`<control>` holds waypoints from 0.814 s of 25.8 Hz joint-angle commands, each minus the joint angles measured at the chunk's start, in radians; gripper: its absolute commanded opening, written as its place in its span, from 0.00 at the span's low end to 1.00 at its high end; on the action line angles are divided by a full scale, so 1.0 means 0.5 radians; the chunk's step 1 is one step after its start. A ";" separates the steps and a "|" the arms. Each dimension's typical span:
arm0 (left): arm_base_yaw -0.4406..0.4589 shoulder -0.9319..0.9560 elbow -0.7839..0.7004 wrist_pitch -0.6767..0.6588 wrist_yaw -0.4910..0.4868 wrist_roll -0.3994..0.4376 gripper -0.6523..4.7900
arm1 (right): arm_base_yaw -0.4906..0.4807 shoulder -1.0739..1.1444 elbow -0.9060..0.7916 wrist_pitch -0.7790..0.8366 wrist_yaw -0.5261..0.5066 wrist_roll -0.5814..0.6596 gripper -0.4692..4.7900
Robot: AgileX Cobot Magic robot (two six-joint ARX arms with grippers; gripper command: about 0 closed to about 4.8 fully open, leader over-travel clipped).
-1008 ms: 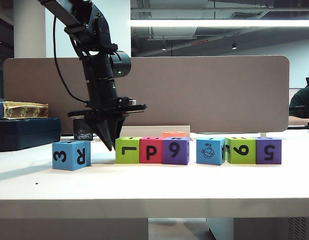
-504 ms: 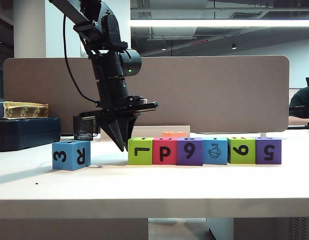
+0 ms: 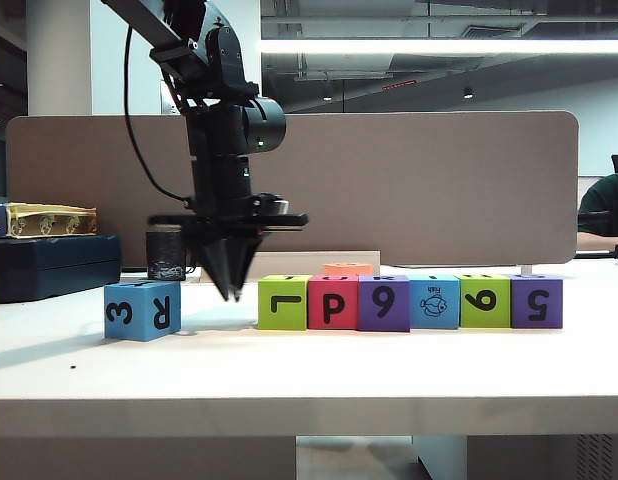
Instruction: Select the appropriate blocks from the scattered letter blocks on the table and arrange them in a row to spell out "TURING".
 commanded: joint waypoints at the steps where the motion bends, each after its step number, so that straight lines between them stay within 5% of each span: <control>1: 0.000 -0.029 0.143 -0.253 -0.027 0.040 0.21 | -0.001 0.003 0.011 0.032 -0.005 -0.005 0.09; 4: -0.032 -0.030 0.337 -0.504 0.240 0.040 0.21 | -0.001 0.003 0.011 0.032 -0.005 -0.005 0.09; 8: -0.153 -0.036 0.397 -0.509 0.591 0.050 0.21 | -0.001 0.003 0.011 0.033 -0.005 -0.005 0.09; 14: -0.475 0.002 0.396 -0.175 0.320 0.066 0.14 | -0.001 0.003 0.011 0.032 -0.005 -0.005 0.09; 21: -0.595 0.157 0.394 -0.114 0.281 0.060 0.14 | -0.001 0.003 0.011 0.032 -0.005 -0.005 0.09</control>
